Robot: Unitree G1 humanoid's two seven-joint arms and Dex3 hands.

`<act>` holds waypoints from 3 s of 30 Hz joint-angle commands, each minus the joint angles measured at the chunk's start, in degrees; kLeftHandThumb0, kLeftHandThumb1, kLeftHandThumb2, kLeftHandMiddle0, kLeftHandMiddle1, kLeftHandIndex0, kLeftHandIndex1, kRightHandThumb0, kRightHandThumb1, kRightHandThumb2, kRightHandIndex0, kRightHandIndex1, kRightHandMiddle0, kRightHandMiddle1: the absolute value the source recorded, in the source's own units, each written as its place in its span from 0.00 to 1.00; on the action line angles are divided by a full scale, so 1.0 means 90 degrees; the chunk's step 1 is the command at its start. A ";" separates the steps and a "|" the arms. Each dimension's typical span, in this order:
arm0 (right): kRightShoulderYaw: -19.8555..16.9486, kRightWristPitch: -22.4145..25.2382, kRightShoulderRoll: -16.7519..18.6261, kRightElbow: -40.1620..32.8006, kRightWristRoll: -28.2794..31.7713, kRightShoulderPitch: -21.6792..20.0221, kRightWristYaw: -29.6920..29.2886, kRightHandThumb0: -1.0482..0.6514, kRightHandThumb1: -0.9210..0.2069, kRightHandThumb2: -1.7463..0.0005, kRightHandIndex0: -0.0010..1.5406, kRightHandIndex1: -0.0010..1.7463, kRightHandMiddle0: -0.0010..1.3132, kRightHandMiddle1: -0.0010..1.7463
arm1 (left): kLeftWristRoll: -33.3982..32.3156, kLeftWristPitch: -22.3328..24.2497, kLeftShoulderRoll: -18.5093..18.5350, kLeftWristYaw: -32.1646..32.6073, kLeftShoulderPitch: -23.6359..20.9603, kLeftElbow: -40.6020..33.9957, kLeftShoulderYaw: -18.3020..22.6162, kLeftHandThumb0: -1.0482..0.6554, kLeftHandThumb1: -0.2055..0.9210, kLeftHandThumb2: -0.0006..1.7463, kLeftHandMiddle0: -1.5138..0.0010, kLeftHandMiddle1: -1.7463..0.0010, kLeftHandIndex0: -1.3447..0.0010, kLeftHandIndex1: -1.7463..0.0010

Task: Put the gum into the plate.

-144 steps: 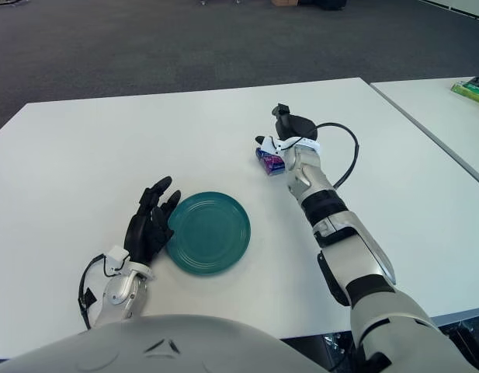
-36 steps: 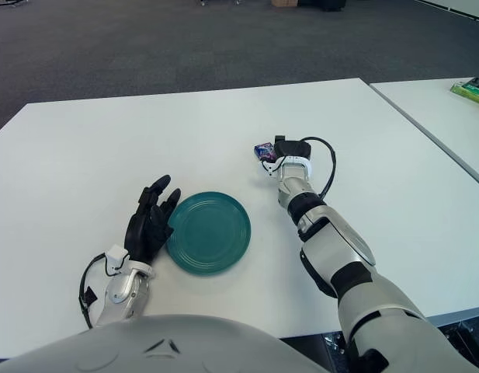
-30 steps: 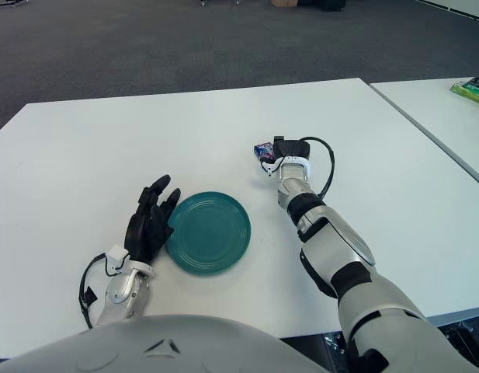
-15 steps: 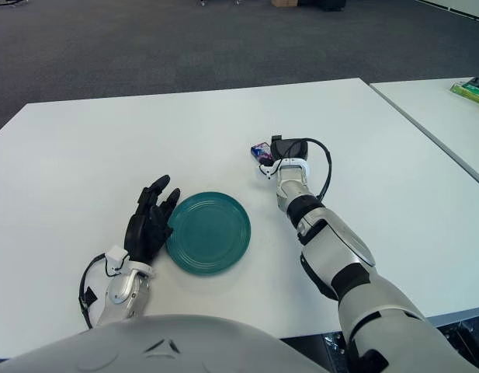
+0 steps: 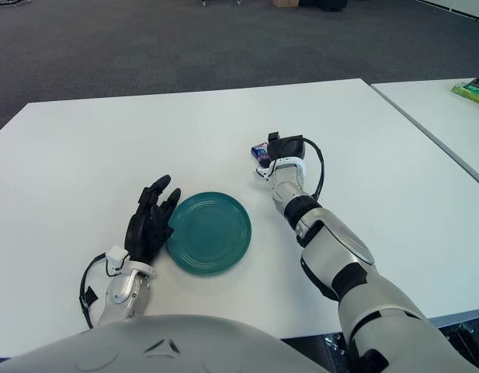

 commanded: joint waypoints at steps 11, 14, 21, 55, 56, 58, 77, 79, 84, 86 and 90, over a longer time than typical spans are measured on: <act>0.0203 -0.0008 -0.0191 -0.0310 -0.0220 0.0360 0.0421 0.23 0.00 0.52 0.30 0.00 0.00 0.35 | -0.0037 0.0136 -0.0397 0.0063 0.0143 0.0031 -0.0111 0.06 1.00 0.54 0.66 1.00 0.89 0.57; 0.0228 -0.0036 -0.0246 -0.0394 -0.0273 0.0363 0.0492 0.23 0.00 0.52 0.30 0.00 0.00 0.36 | -0.0037 0.0111 -0.0416 0.0076 0.0160 0.0022 -0.0121 0.07 1.00 0.54 0.65 1.00 0.89 0.57; 0.0254 -0.0127 -0.0340 -0.0535 -0.0311 0.0372 0.0673 0.24 0.00 0.52 0.31 0.00 0.00 0.35 | -0.0070 0.0183 -0.0409 0.0067 0.0188 -0.0040 -0.0150 0.06 1.00 0.54 0.65 1.00 0.88 0.57; -0.0313 -0.0122 -0.0290 -0.0686 -0.0007 0.0380 0.1408 0.20 0.00 0.49 0.22 0.00 0.00 0.21 | -0.0192 0.0372 -0.0372 0.0068 0.0288 -0.0273 -0.0150 0.07 1.00 0.54 0.64 0.99 0.87 0.57; -0.0317 -0.0126 -0.0284 -0.0672 -0.0011 0.0378 0.1407 0.20 0.00 0.49 0.22 0.00 0.00 0.21 | -0.0197 0.0372 -0.0368 0.0068 0.0290 -0.0278 -0.0149 0.07 1.00 0.54 0.64 0.99 0.87 0.57; -0.0328 -0.0136 -0.0268 -0.0644 -0.0010 0.0383 0.1386 0.20 0.00 0.49 0.22 0.00 0.00 0.21 | -0.0211 0.0382 -0.0359 0.0065 0.0300 -0.0300 -0.0151 0.07 1.00 0.54 0.64 1.00 0.87 0.57; -0.0623 -0.0844 -0.0032 0.0339 0.0260 0.0152 -0.0136 0.28 0.00 0.52 0.38 0.52 0.33 0.81 | -0.0330 0.0590 -0.0268 -0.0054 0.0313 -0.0423 -0.0156 0.06 1.00 0.53 0.64 1.00 0.86 0.57; -0.0641 -0.0892 0.0004 0.0451 0.0280 0.0119 -0.0272 0.31 0.00 0.53 0.37 0.76 0.37 0.87 | -0.0331 0.0598 -0.0267 -0.0060 0.0310 -0.0429 -0.0153 0.06 1.00 0.53 0.64 0.99 0.85 0.56; -0.0703 -0.0962 0.0077 0.0645 0.0399 0.0028 -0.0380 0.33 0.00 0.56 0.39 0.95 0.41 0.93 | -0.0318 0.0641 -0.0276 -0.0042 0.0313 -0.0457 -0.0145 0.07 1.00 0.53 0.64 1.00 0.86 0.57; -0.0751 -0.0984 0.0093 0.0661 0.0474 -0.0001 -0.0371 0.33 0.00 0.56 0.41 0.98 0.42 0.95 | -0.0309 0.0660 -0.0278 -0.0028 0.0307 -0.0463 -0.0138 0.07 1.00 0.53 0.64 1.00 0.86 0.57; -0.0842 -0.1032 0.0113 0.0664 0.0593 -0.0021 -0.0351 0.34 0.00 0.58 0.45 0.99 0.43 0.97 | -0.0301 0.0649 -0.0297 -0.0004 0.0297 -0.0454 -0.0123 0.08 1.00 0.53 0.64 0.99 0.85 0.56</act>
